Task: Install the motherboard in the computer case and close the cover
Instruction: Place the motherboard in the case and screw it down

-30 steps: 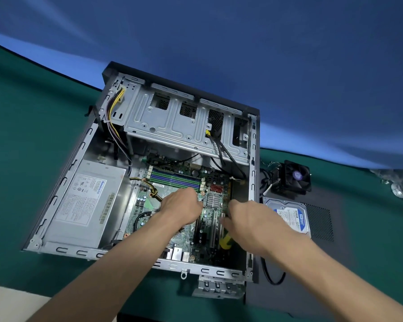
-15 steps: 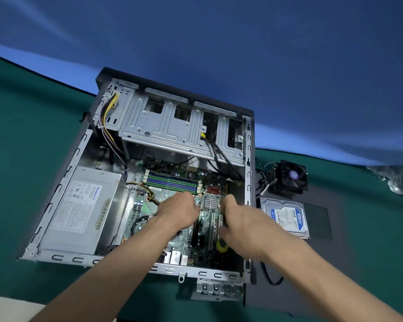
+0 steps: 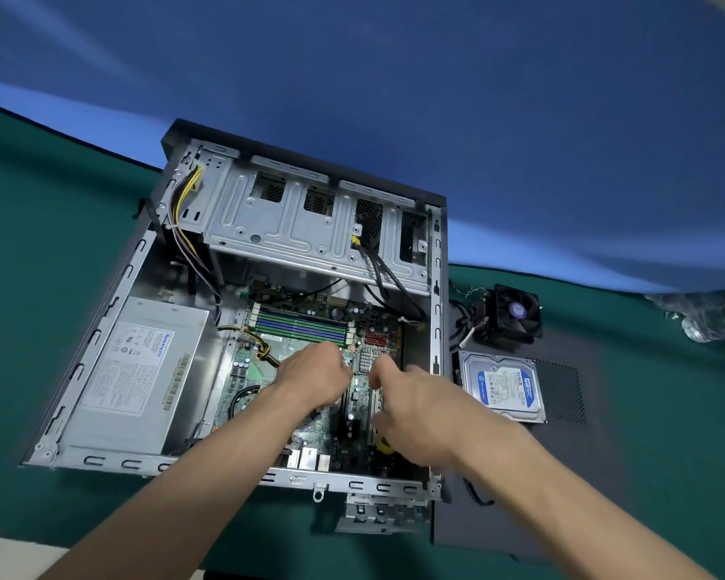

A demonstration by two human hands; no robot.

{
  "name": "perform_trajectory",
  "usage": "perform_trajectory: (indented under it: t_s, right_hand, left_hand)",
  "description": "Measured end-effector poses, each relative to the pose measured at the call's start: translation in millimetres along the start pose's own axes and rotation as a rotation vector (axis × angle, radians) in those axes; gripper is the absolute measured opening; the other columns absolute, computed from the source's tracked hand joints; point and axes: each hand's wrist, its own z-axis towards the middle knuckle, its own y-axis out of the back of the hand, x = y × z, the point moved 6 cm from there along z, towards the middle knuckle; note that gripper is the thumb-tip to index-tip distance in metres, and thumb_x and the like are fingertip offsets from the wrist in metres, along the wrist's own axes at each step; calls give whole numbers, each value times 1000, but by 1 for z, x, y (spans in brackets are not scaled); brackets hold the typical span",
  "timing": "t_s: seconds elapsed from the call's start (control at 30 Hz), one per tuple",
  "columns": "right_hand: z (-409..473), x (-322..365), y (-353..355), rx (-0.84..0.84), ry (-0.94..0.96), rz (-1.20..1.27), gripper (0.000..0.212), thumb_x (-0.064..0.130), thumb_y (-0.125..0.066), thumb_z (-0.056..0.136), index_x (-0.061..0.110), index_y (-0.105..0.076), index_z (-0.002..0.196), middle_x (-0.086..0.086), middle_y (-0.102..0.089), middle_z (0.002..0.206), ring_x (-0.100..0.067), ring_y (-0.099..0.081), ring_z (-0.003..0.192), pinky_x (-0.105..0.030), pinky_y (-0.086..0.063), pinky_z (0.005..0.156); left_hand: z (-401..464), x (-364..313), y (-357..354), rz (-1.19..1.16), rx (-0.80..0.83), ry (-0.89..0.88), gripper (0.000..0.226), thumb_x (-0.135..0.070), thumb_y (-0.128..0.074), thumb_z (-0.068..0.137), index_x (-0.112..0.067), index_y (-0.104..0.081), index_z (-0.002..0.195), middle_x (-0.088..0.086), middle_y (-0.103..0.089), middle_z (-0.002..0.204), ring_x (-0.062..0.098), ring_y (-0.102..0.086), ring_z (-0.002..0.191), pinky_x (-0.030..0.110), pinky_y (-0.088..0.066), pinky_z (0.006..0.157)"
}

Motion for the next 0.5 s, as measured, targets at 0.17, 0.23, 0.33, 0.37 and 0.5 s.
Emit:
perform_trajectory:
  t_s: [0.17,0.23,0.33,0.37,0.5]
  right_hand:
    - [0,0,0,35,-30,29,49,27,-51,95,15,-26,135,-15,-44,128,-34,-53,111,-38,-45,86]
    - [-2,4,-2,7,-19,41,44,22,-50,95,14,-28,132,-16,-47,125,-35,-55,107,-36,-45,79]
    - [-1,2,0,-104,-65,-31,35,23,-46,99,9,-33,128,-16,-53,122,-36,-57,108,-35,-42,73]
    - [-1,2,0,-81,-61,9,39,27,-48,98,11,-32,129,-16,-50,124,-35,-55,109,-36,-42,77]
    - [0,5,-1,-38,-24,19,39,21,-48,97,13,-32,131,-16,-50,124,-35,-56,108,-35,-43,78]
  left_hand:
    - [0,0,0,-3,0,-6,26,-31,-48,94,-13,-66,90,2,-66,87,20,-59,77,28,-38,62]
    - [1,0,0,-3,2,-5,26,-33,-48,94,-13,-65,88,1,-65,85,19,-57,73,28,-36,58]
    - [2,0,-2,-16,12,-4,27,-33,-49,94,-13,-66,91,2,-66,88,18,-58,74,27,-35,55]
    - [2,0,-2,-19,20,-5,26,-33,-49,94,-13,-66,92,2,-66,89,18,-58,74,26,-35,54]
    - [1,0,-2,-34,32,-3,26,-32,-49,94,-13,-66,91,3,-66,89,19,-59,76,27,-37,58]
